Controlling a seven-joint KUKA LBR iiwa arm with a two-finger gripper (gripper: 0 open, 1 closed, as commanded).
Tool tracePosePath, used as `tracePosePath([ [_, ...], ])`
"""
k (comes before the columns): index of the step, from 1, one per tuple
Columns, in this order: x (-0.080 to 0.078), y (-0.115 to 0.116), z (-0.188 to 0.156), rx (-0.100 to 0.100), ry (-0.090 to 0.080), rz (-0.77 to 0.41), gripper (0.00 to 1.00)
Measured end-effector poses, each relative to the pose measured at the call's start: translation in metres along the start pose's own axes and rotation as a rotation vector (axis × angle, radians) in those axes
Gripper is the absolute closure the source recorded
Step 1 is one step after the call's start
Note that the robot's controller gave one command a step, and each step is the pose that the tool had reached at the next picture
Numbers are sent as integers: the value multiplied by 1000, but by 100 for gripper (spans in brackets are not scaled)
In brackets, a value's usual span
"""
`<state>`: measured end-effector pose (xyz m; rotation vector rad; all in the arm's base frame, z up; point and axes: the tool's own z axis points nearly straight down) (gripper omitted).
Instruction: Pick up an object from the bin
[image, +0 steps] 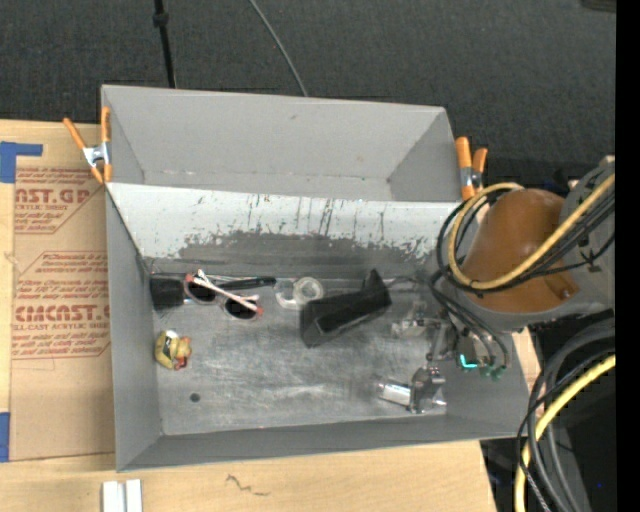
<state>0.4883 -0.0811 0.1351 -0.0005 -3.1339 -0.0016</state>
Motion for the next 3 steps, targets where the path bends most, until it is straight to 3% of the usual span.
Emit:
tracePosePath([
  [1,-2,0,-4,1,-8,-1,0],
  [2,-1,1,10,2,-10,-187,0],
  [3,-6,39,57,4,-12,-425,0],
])
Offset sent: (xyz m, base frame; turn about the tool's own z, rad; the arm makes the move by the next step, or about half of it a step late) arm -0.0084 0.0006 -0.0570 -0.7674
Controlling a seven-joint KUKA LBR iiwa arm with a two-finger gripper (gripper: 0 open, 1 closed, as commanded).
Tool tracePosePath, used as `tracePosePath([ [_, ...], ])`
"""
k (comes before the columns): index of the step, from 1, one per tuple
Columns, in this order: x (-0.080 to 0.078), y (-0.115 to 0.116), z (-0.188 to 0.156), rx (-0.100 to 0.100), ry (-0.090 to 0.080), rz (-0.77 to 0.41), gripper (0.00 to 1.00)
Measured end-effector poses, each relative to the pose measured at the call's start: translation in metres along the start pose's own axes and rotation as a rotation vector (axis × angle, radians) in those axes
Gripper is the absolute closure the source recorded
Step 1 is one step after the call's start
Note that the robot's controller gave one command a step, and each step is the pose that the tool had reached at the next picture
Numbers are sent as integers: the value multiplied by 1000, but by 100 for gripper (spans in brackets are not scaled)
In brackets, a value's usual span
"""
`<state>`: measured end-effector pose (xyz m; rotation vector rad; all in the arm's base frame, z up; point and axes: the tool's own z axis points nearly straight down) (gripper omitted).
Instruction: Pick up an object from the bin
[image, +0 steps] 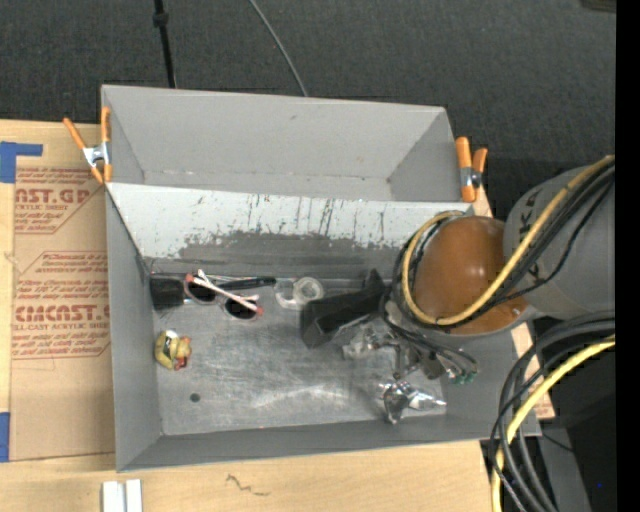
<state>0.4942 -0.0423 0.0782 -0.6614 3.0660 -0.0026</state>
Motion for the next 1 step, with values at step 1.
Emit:
tracePosePath([
  [1,2,-17,7,-5,1,283,100],
])
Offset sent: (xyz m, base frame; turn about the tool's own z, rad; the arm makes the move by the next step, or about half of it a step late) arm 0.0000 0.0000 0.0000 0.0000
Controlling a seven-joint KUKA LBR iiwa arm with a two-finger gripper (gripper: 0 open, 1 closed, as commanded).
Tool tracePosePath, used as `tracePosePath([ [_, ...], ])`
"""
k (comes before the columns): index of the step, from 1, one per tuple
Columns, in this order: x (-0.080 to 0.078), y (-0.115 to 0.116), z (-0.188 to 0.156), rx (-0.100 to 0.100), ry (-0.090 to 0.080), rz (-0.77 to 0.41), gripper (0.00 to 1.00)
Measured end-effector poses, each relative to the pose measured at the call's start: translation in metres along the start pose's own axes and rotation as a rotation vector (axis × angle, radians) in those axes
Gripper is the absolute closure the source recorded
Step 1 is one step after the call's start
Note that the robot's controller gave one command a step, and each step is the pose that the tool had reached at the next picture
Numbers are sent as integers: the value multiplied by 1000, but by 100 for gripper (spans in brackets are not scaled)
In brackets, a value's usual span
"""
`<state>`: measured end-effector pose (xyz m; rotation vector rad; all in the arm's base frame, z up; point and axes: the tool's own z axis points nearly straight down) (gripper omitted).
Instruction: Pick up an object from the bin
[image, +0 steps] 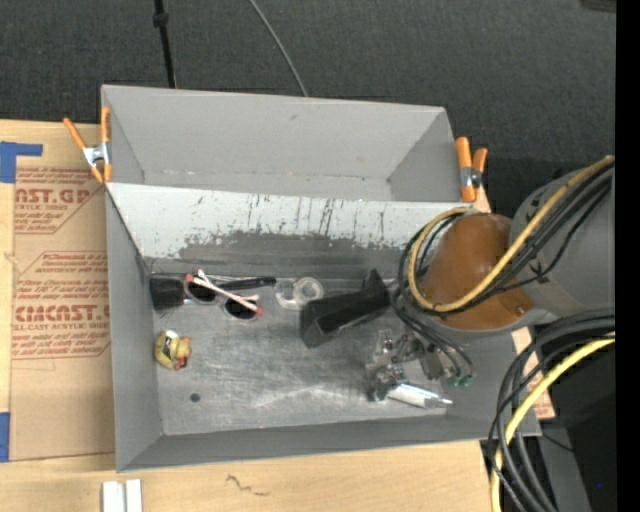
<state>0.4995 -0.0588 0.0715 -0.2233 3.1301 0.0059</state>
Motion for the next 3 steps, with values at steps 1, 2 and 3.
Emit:
tracePosePath([
  [1,0,0,0,1,0,-2,100],
  [2,1,-2,-51,1,10,1,100],
  [3,-27,-34,-98,3,0,47,100],
])
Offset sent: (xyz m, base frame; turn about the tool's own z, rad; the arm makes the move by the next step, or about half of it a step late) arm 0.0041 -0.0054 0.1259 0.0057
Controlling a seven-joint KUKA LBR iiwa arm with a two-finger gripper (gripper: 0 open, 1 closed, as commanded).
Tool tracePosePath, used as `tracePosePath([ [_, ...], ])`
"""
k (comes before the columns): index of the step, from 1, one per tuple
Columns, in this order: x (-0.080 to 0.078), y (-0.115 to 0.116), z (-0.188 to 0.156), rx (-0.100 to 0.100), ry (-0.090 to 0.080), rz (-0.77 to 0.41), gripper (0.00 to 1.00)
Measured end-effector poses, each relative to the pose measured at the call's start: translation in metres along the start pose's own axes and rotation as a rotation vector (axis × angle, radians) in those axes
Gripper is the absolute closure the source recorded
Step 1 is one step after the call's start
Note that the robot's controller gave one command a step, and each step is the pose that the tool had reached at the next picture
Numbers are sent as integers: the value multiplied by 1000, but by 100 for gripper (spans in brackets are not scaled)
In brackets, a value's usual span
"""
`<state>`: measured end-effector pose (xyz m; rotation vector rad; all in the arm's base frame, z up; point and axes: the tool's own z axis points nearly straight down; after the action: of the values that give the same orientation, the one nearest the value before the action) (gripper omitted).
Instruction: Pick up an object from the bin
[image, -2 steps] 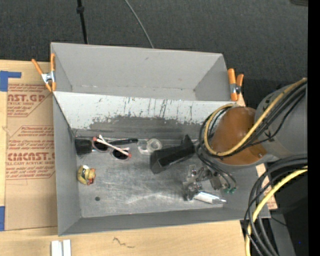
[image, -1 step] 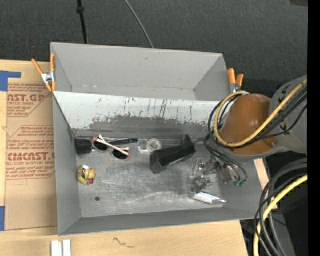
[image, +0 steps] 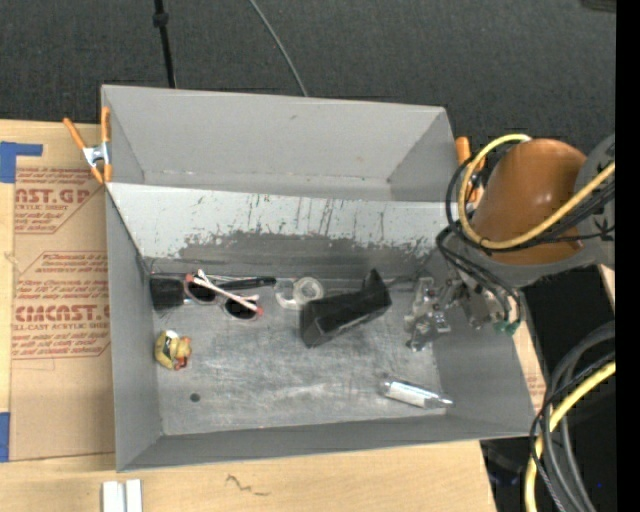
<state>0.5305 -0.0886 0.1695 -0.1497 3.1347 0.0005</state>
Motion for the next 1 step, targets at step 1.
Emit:
tracePosePath([
  [1,49,17,25,-1,4,-12,0],
])
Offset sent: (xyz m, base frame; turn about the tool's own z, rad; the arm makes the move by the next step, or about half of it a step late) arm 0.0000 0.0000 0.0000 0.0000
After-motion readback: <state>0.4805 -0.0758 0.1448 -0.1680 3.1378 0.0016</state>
